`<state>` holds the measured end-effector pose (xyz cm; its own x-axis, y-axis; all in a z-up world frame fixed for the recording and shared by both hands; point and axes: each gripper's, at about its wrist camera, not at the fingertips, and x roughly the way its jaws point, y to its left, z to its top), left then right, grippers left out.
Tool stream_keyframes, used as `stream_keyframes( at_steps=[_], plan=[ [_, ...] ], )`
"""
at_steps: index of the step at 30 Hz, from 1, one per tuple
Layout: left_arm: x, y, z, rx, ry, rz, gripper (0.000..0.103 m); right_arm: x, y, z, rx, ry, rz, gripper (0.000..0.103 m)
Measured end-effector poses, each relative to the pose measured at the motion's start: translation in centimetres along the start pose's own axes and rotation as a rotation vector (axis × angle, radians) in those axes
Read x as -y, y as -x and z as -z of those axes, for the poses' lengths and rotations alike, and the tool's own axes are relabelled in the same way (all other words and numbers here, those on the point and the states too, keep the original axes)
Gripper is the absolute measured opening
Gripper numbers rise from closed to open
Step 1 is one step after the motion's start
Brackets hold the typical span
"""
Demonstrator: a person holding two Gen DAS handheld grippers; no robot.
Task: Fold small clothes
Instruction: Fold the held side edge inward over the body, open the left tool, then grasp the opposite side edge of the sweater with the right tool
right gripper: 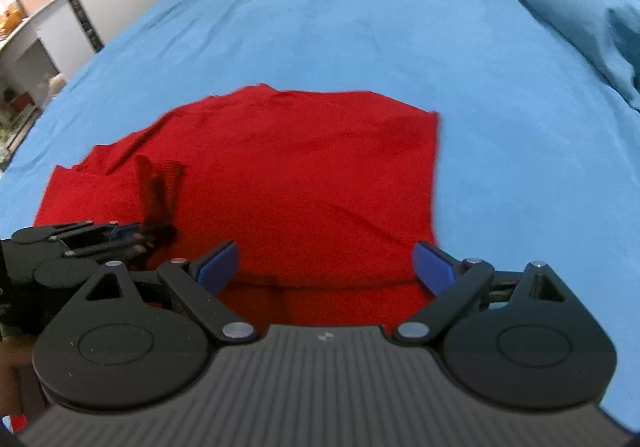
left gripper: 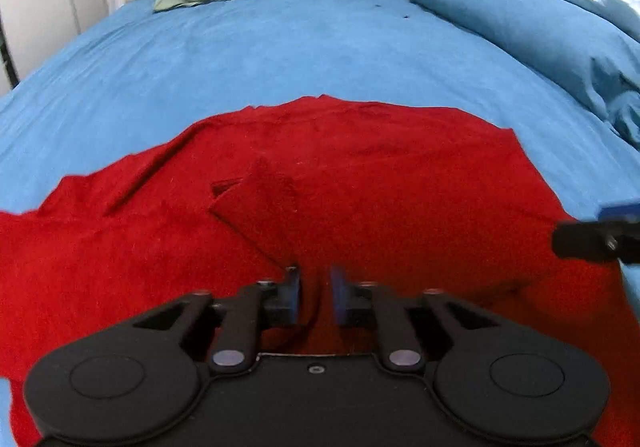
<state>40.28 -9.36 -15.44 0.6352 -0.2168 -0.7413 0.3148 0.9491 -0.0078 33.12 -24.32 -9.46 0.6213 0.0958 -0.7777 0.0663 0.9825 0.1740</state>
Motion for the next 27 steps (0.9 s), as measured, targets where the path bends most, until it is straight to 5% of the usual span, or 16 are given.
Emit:
stream_keyframes(
  at_steps=[2, 10, 14, 17, 19, 21, 27],
  plan=[
    [-0.3, 0.8, -0.3, 0.01, -0.019, -0.031, 0.065, -1.2, 0.0, -0.8, 0.013, 0.013, -0.043, 0.103],
    [-9.4, 5.0, 1.7, 0.004, 0.064, -0.231, 0.074, -10.7, -3.4, -4.0, -0.056, 0.26, -0.177, 0.103],
    [-14.5, 5.2, 3.4, -0.033, 0.095, -0.337, 0.074, -15.0, -6.1, -4.4, -0.084, 0.402, -0.175, 0.075],
    [-17.2, 6.1, 5.4, -0.06, 0.149, -0.362, 0.074, -17.0, -7.4, -4.1, -0.086, 0.449, -0.139, 0.068],
    [-18.3, 6.0, 6.0, -0.069, 0.191, -0.344, 0.074, -17.7, -8.3, -4.0, -0.094, 0.476, -0.115, 0.05],
    [-18.7, 5.8, 6.3, -0.073, 0.207, -0.336, 0.074, -18.2, -9.6, -4.2, -0.112, 0.5, -0.083, 0.021],
    [-18.3, 6.6, 7.0, -0.067, 0.196, -0.326, 0.074, -17.6, -7.7, -5.5, 0.025, 0.481, -0.019, 0.02]
  ],
)
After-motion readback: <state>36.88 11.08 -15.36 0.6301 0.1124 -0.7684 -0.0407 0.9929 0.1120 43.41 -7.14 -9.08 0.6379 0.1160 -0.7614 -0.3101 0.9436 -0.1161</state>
